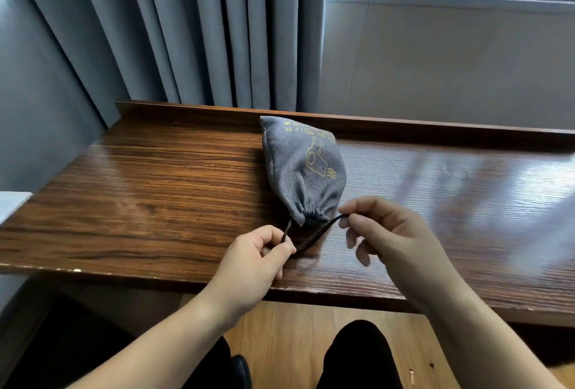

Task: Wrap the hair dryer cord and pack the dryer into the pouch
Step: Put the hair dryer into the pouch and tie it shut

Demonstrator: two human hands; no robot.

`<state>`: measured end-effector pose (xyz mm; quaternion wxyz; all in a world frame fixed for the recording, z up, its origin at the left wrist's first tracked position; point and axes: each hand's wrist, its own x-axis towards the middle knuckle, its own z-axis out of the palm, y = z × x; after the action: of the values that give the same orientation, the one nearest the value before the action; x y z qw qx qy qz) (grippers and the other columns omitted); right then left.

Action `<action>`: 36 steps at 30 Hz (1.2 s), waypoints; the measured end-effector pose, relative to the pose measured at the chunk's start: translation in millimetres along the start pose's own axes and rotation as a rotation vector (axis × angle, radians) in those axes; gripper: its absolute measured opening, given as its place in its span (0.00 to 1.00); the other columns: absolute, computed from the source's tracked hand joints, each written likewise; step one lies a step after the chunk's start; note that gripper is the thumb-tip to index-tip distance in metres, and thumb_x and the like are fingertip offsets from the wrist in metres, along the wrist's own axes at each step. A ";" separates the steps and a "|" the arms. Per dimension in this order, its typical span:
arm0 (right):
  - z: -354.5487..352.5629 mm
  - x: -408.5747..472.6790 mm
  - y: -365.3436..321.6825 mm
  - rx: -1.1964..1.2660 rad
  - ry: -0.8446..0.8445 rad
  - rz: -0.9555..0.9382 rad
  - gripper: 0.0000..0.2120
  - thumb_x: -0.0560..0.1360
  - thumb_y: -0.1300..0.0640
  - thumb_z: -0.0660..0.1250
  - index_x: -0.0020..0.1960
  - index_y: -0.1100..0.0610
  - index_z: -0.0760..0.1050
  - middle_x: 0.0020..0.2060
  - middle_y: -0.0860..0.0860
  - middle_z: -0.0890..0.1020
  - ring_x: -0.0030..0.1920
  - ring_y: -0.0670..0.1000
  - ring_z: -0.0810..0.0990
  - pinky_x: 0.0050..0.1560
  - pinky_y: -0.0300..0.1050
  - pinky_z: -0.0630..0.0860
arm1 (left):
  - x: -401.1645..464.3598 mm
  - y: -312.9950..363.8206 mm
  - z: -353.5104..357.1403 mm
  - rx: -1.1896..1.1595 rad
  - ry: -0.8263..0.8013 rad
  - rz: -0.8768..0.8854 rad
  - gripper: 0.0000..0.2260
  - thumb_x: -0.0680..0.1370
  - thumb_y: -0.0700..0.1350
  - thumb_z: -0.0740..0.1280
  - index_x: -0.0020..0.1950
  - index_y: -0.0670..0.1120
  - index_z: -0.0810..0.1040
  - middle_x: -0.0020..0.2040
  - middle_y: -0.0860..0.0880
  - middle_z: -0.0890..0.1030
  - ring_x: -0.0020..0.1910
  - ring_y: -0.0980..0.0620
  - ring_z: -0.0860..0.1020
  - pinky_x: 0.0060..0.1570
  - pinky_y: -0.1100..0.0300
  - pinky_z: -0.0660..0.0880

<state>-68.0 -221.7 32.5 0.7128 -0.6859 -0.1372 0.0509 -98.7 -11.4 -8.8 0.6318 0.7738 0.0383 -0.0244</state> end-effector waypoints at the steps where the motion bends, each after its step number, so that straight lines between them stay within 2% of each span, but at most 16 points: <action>1: 5.1 3.7 0.9 -0.029 -0.027 -0.031 0.09 0.78 0.70 0.62 0.49 0.62 0.80 0.37 0.59 0.81 0.34 0.55 0.78 0.29 0.42 0.74 | -1.0 1.0 0.3 0.013 -0.004 0.019 0.07 0.78 0.42 0.67 0.40 0.47 0.80 0.29 0.46 0.74 0.21 0.60 0.63 0.24 0.70 0.61; 3: 18.0 11.1 7.2 -0.162 -0.065 -0.073 0.09 0.77 0.70 0.65 0.49 0.58 0.79 0.37 0.58 0.83 0.37 0.61 0.81 0.33 0.48 0.78 | -3.2 3.9 1.6 0.013 -0.020 0.036 0.07 0.79 0.41 0.67 0.41 0.46 0.80 0.28 0.47 0.74 0.21 0.60 0.64 0.25 0.70 0.62; 5: 26.8 17.1 17.7 -0.413 -0.075 -0.112 0.09 0.76 0.63 0.68 0.48 0.49 0.76 0.39 0.51 0.84 0.37 0.57 0.82 0.38 0.53 0.80 | -5.8 6.8 2.8 -0.005 -0.040 0.041 0.07 0.80 0.41 0.66 0.42 0.45 0.80 0.27 0.51 0.74 0.21 0.60 0.64 0.24 0.69 0.63; 7: 28.2 20.4 23.3 -0.825 -0.111 -0.227 0.07 0.76 0.52 0.69 0.50 0.45 0.72 0.42 0.45 0.84 0.42 0.50 0.82 0.43 0.50 0.78 | -7.9 9.4 3.6 -0.023 -0.057 0.053 0.07 0.80 0.41 0.66 0.42 0.45 0.80 0.25 0.55 0.74 0.22 0.60 0.65 0.25 0.68 0.65; 9: 27.7 20.5 22.1 -1.122 -0.162 -0.342 0.07 0.76 0.44 0.64 0.49 0.46 0.71 0.40 0.45 0.83 0.41 0.49 0.81 0.41 0.48 0.75 | -8.6 11.6 3.3 -0.048 -0.064 0.058 0.08 0.80 0.40 0.65 0.42 0.44 0.79 0.23 0.56 0.73 0.22 0.61 0.66 0.25 0.70 0.65; 13: 27.6 19.6 16.0 -1.232 -0.213 -0.409 0.14 0.79 0.44 0.52 0.46 0.50 0.71 0.34 0.50 0.80 0.37 0.55 0.78 0.37 0.53 0.73 | -8.2 13.1 3.3 -0.078 -0.088 0.032 0.07 0.81 0.40 0.64 0.44 0.43 0.79 0.25 0.58 0.74 0.22 0.63 0.68 0.30 0.73 0.67; 16: 21.4 20.6 11.1 -1.093 -0.175 -0.392 0.12 0.78 0.47 0.52 0.49 0.49 0.72 0.31 0.49 0.80 0.34 0.52 0.77 0.37 0.51 0.73 | -8.7 14.6 4.2 -0.089 -0.086 0.010 0.07 0.81 0.40 0.64 0.43 0.43 0.79 0.30 0.56 0.76 0.21 0.62 0.67 0.32 0.68 0.68; 20: 11.6 15.6 8.2 -0.678 0.113 -0.281 0.10 0.75 0.59 0.59 0.45 0.50 0.78 0.30 0.48 0.83 0.29 0.42 0.77 0.33 0.32 0.67 | -6.1 18.9 2.4 -0.186 -0.083 -0.057 0.08 0.80 0.40 0.64 0.41 0.45 0.78 0.37 0.48 0.79 0.24 0.56 0.64 0.22 0.68 0.59; 23: 4.9 8.9 15.6 -0.676 0.248 -0.176 0.12 0.72 0.66 0.59 0.40 0.50 0.75 0.29 0.48 0.82 0.28 0.44 0.77 0.32 0.35 0.68 | -3.4 21.7 1.0 -0.267 -0.113 -0.105 0.07 0.81 0.41 0.63 0.43 0.45 0.77 0.34 0.52 0.78 0.24 0.56 0.63 0.22 0.67 0.56; 26: 2.1 3.5 32.2 -0.684 0.152 0.017 0.11 0.71 0.63 0.57 0.46 0.47 0.70 0.33 0.44 0.84 0.35 0.46 0.82 0.41 0.47 0.75 | -2.0 27.1 1.0 -0.356 -0.130 -0.124 0.06 0.80 0.40 0.63 0.45 0.43 0.75 0.34 0.52 0.78 0.24 0.58 0.63 0.21 0.69 0.57; 28: 4.7 -1.6 38.9 -0.710 0.078 0.061 0.13 0.71 0.61 0.58 0.50 0.45 0.68 0.35 0.41 0.85 0.38 0.42 0.82 0.44 0.45 0.76 | -0.5 29.9 1.6 -0.417 -0.135 -0.130 0.04 0.80 0.40 0.63 0.45 0.43 0.75 0.38 0.50 0.78 0.25 0.56 0.63 0.20 0.69 0.57; 29: 7.6 -3.6 39.8 -0.693 0.049 0.064 0.15 0.72 0.63 0.59 0.52 0.45 0.68 0.36 0.42 0.85 0.36 0.39 0.81 0.42 0.40 0.74 | 0.1 30.8 2.1 -0.438 -0.138 -0.129 0.04 0.80 0.39 0.63 0.45 0.43 0.75 0.39 0.49 0.78 0.25 0.56 0.63 0.20 0.69 0.56; 30: 11.7 -5.2 38.6 -0.647 0.030 0.064 0.18 0.73 0.66 0.60 0.54 0.45 0.68 0.39 0.44 0.86 0.34 0.39 0.79 0.38 0.35 0.71 | 0.7 31.7 2.8 -0.452 -0.140 -0.127 0.04 0.80 0.39 0.63 0.45 0.43 0.75 0.39 0.49 0.78 0.25 0.56 0.63 0.20 0.69 0.56; 32: 18.5 -6.1 36.4 -0.485 -0.011 0.072 0.23 0.73 0.65 0.60 0.62 0.43 0.67 0.46 0.46 0.86 0.35 0.44 0.80 0.36 0.32 0.70 | 1.4 33.5 3.9 -0.467 -0.144 -0.119 0.05 0.80 0.39 0.63 0.45 0.43 0.75 0.40 0.47 0.77 0.25 0.56 0.63 0.21 0.69 0.55; 34: 23.1 -4.9 37.1 -0.294 -0.072 0.087 0.30 0.70 0.63 0.57 0.69 0.43 0.62 0.52 0.48 0.85 0.43 0.54 0.82 0.42 0.37 0.74 | 2.0 33.9 4.3 -0.461 -0.147 -0.108 0.05 0.80 0.39 0.63 0.45 0.43 0.75 0.41 0.44 0.75 0.25 0.56 0.62 0.21 0.69 0.54; 36: 27.0 -4.5 37.2 -0.134 -0.146 0.093 0.35 0.69 0.65 0.56 0.74 0.46 0.56 0.53 0.52 0.85 0.49 0.55 0.82 0.50 0.40 0.75 | 2.6 32.7 4.0 -0.446 -0.144 -0.102 0.05 0.80 0.40 0.63 0.45 0.43 0.75 0.41 0.44 0.75 0.25 0.56 0.63 0.20 0.69 0.56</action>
<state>-75.2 -194.8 -4.5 0.6503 -0.7322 -0.1596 0.1246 -93.2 -21.8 22.0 0.7860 0.6085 0.0366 -0.1024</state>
